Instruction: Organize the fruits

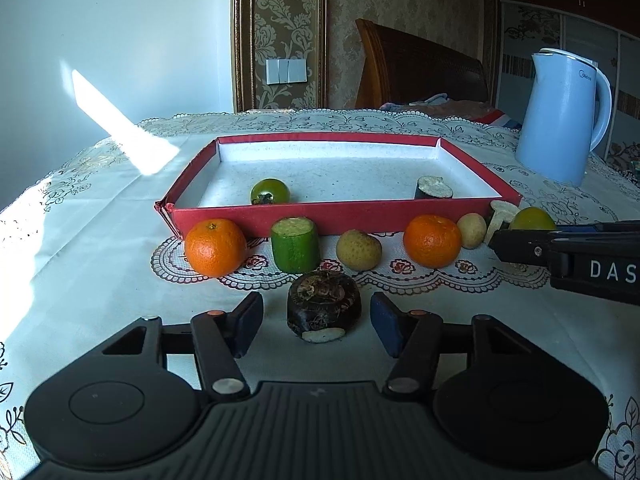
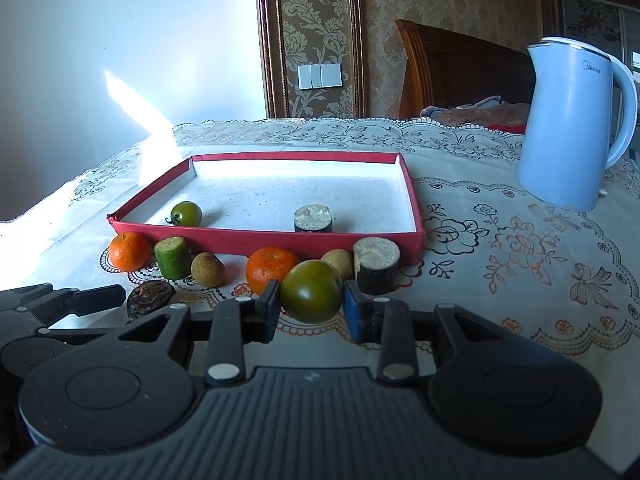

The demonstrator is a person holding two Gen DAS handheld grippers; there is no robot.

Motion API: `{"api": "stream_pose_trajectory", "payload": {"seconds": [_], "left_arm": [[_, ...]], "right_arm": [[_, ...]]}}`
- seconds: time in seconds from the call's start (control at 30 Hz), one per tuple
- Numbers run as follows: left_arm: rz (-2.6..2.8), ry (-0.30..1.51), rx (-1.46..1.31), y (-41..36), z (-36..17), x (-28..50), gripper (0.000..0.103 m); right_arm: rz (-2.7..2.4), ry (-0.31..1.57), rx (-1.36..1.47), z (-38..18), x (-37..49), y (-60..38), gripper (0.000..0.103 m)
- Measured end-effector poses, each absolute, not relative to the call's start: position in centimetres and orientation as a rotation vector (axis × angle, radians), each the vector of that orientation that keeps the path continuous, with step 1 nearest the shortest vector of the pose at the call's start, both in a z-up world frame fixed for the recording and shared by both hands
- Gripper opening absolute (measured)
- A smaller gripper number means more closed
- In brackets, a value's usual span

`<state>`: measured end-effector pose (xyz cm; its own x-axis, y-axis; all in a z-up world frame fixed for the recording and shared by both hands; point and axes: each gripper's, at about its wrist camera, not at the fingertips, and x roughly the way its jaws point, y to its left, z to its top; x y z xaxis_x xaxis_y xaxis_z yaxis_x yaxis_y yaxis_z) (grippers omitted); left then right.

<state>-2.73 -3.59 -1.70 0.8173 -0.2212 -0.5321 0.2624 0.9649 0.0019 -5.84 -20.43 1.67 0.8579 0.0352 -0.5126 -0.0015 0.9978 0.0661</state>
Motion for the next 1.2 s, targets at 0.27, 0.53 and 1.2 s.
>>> {"api": "stream_pose_trajectory", "payload": {"seconds": [0.27,0.53,1.2], "left_arm": [[-0.267,0.545,0.077,-3.8,-1.3,-3.1,0.038],[-0.201,0.441,0.081,-3.4,1.8,-2.1,0.038],[-0.121,0.489,0.093,-6.0,1.9,7.6,0.038]], "right_arm": [[0.035,0.529,0.052,2.0,-5.4,-19.7,0.031],[0.071,0.485,0.027,3.5,-3.5,-18.5,0.032],[0.096,0.56,-0.009,2.0,6.2,-18.7,0.032]]}}
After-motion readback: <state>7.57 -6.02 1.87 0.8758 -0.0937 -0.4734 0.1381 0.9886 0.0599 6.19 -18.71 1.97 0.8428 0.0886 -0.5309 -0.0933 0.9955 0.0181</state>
